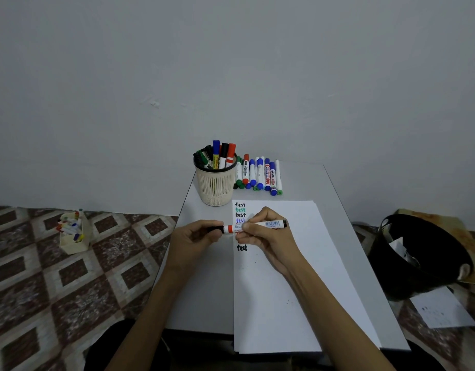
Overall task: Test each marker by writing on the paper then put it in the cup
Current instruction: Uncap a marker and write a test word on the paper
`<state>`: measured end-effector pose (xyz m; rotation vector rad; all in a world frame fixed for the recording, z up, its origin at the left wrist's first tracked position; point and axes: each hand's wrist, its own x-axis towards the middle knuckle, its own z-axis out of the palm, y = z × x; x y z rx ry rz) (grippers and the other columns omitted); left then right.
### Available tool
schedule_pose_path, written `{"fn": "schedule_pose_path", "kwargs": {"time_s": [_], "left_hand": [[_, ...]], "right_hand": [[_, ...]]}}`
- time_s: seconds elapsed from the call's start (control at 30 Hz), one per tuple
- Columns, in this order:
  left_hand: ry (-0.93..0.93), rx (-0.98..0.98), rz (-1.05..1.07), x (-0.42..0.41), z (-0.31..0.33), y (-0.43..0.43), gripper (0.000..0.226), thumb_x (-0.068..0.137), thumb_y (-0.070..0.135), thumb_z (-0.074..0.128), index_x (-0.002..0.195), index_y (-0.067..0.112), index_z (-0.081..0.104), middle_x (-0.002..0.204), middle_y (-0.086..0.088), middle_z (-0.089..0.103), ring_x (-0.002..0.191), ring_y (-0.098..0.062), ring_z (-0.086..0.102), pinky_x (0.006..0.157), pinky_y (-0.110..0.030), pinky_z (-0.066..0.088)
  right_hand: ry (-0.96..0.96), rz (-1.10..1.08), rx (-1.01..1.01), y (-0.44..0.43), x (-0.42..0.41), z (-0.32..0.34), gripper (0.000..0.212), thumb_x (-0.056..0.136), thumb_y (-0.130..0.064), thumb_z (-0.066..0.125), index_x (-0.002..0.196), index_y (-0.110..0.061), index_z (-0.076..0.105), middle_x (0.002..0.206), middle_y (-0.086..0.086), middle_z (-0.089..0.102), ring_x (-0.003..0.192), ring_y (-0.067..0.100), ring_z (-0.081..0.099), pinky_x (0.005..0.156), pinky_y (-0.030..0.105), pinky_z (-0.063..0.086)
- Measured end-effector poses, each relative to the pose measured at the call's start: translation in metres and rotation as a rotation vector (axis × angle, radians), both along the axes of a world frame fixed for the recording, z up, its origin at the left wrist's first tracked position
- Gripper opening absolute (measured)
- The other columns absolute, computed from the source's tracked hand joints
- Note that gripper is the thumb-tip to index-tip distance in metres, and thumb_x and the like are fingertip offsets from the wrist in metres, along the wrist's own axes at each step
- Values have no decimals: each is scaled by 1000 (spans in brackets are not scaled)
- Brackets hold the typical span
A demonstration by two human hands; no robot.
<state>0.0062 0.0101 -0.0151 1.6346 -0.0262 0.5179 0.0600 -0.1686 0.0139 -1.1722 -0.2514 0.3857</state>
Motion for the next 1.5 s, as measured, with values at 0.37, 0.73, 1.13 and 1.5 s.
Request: {"fn": "schedule_pose_path", "kwargs": {"time_s": [0.37, 0.73, 1.13, 1.5], "left_hand": [[-210, 349, 116, -2, 0, 3, 20, 75, 10, 71, 95, 12, 70, 90, 3, 70, 85, -8, 66, 78, -20, 52], [-56, 45, 125, 2, 2, 1, 18, 83, -1, 64, 97, 10, 69, 96, 2, 70, 91, -12, 65, 79, -20, 51], [-26, 97, 123, 5, -2, 1, 43, 80, 20, 71, 121, 14, 57, 100, 3, 67, 94, -8, 64, 79, -17, 50], [103, 768, 30, 11, -16, -7, 59, 86, 51, 40, 137, 21, 43, 145, 5, 38, 130, 4, 22, 114, -24, 4]], "right_hand": [[102, -20, 58, 6, -3, -1, 14, 83, 8, 63, 73, -1, 61, 88, 25, 69, 65, 32, 71, 59, 31, 59], [51, 91, -90, -11, 13, 20, 9, 84, 0, 64, 89, 6, 69, 98, 29, 69, 81, 36, 71, 71, 33, 61], [-782, 113, -1131, 13, 29, 39, 22, 77, -30, 78, 97, -22, 75, 85, -11, 65, 71, 4, 55, 64, 21, 44], [-609, -550, -129, 51, 84, 93, 17, 81, -13, 75, 94, -4, 70, 83, 11, 71, 76, 30, 69, 70, 43, 60]]}}
